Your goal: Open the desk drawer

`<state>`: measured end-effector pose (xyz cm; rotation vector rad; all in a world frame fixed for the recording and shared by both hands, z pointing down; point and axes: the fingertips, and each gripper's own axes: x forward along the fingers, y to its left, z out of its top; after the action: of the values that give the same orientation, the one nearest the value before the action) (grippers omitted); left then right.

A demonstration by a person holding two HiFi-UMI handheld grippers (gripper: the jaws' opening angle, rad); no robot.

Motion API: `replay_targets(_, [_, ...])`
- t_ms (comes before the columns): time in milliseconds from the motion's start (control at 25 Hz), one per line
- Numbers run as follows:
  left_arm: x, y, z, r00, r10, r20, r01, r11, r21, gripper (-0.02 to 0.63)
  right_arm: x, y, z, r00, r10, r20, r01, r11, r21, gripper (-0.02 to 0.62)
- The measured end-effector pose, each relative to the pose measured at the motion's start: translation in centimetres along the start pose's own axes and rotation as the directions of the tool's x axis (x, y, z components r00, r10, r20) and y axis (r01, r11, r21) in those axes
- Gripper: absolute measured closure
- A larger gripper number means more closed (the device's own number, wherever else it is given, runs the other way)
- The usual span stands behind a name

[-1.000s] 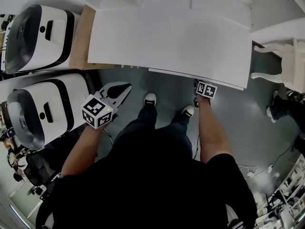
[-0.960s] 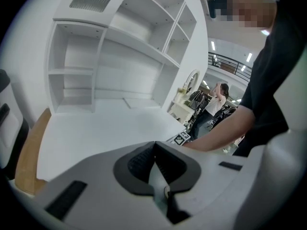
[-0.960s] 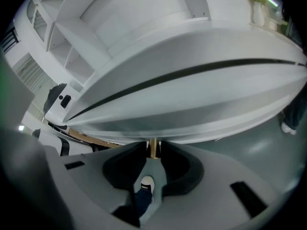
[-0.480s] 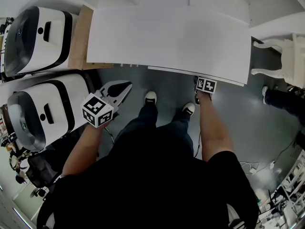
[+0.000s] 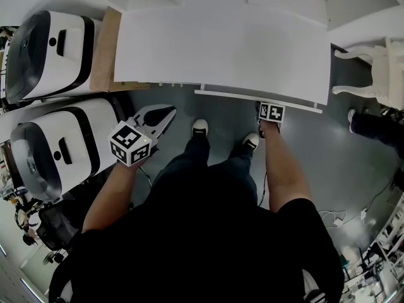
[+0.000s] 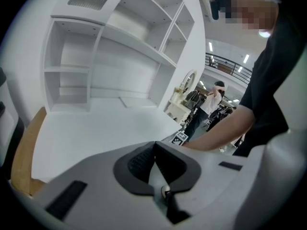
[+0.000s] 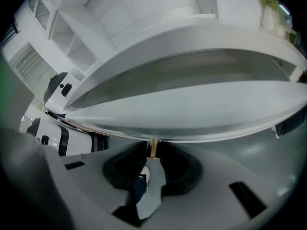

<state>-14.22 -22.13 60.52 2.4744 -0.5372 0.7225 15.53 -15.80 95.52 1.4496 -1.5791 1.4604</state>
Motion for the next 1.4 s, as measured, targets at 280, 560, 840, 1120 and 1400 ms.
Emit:
replay_targets(280, [-0.1,-0.9,-0.1,1.0,-0.019,-0.004,0.019,1.0,0.018,0.597,-0.7,0.5,-2.9,1.0,0.003,-0.024,-0.003,1.0,-0.01,0.509])
replay_targets(560, [-0.1,-2.2,-0.4,0.999,-0.037,-0.009,0.038,0.998,0.043,0.597,-1.5,0.8,-6.4,0.999,0.007,-0.04,-0.008,1.0,-0.014,0.509])
replay_targets(840, [-0.1,-3.7,-0.9,0.998,-0.06,-0.018,0.061,0.996,0.066,0.597,-2.4,1.1,-9.9,0.998,0.003,-0.061,-0.005,1.0,-0.019,0.509])
replay_targets(1120, [-0.2,-4.9,-1.5,0.996,-0.082,-0.028,0.084,0.993,0.079,0.597,-3.2,1.7,-13.2,0.997,0.011,-0.077,-0.012,1.0,-0.014,0.509])
replay_targets(1400, [0.2,-6.3,-1.8,0.993,-0.113,-0.038,0.117,0.988,0.1,0.597,-3.8,2.1,-15.7,0.996,0.016,-0.089,-0.017,1.0,-0.01,0.509])
